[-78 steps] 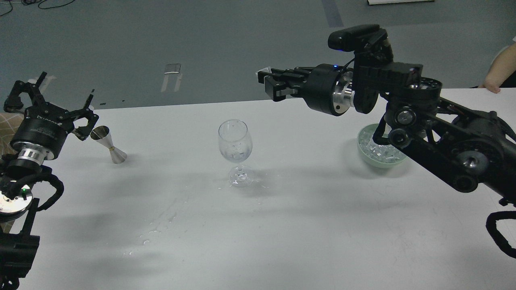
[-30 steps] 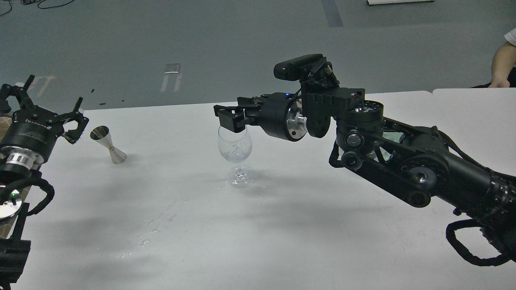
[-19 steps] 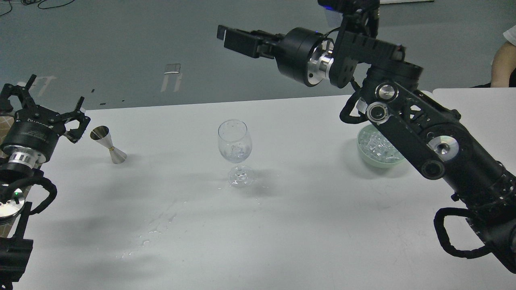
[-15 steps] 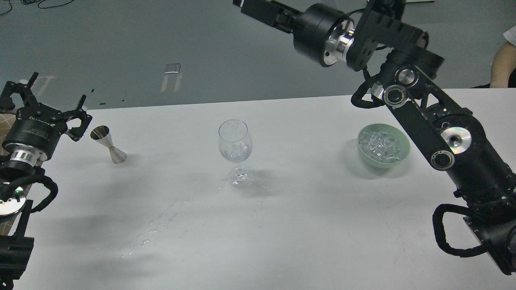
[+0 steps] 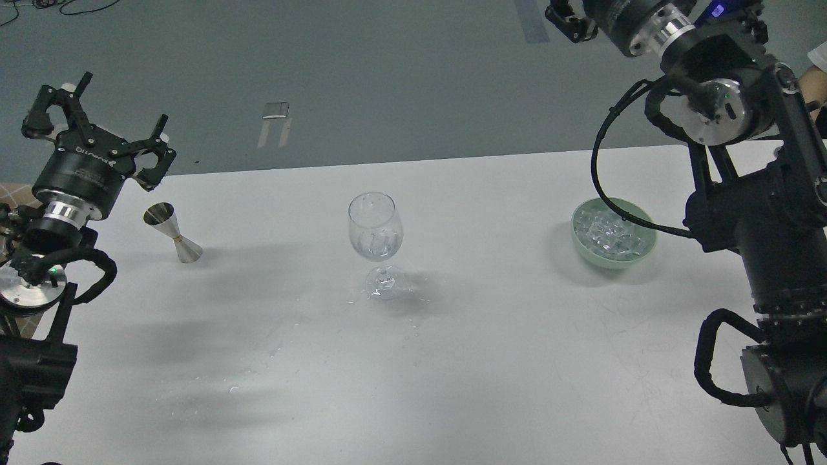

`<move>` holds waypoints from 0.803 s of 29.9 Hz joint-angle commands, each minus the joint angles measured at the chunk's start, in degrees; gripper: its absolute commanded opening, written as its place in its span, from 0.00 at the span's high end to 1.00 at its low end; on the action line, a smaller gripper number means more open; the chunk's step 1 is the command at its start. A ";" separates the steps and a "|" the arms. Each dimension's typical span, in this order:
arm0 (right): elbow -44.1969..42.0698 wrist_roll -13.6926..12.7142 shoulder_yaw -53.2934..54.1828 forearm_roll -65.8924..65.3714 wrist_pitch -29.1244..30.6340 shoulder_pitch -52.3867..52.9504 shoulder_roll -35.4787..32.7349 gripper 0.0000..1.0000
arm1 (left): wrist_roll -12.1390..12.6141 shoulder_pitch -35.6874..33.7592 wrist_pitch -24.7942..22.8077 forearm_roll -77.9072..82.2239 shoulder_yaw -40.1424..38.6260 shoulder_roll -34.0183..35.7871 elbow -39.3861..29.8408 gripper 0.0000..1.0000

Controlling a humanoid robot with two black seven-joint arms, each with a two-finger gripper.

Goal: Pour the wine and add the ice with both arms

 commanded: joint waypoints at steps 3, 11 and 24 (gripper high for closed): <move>-6.22 0.05 5.94 18.49 0.69 -1.76 -0.05 0.00 | -2.00 -0.43 -2.29 0.48 1.13 -2.20 0.02 0.02; -9.03 0.49 6.48 37.87 2.54 -6.87 0.83 0.00 | -2.09 -0.43 -3.00 0.40 1.13 -2.20 0.81 0.02; -10.54 0.40 6.48 37.87 2.72 -6.78 1.18 0.00 | -2.09 -0.52 -2.91 0.48 1.13 -2.20 0.90 0.02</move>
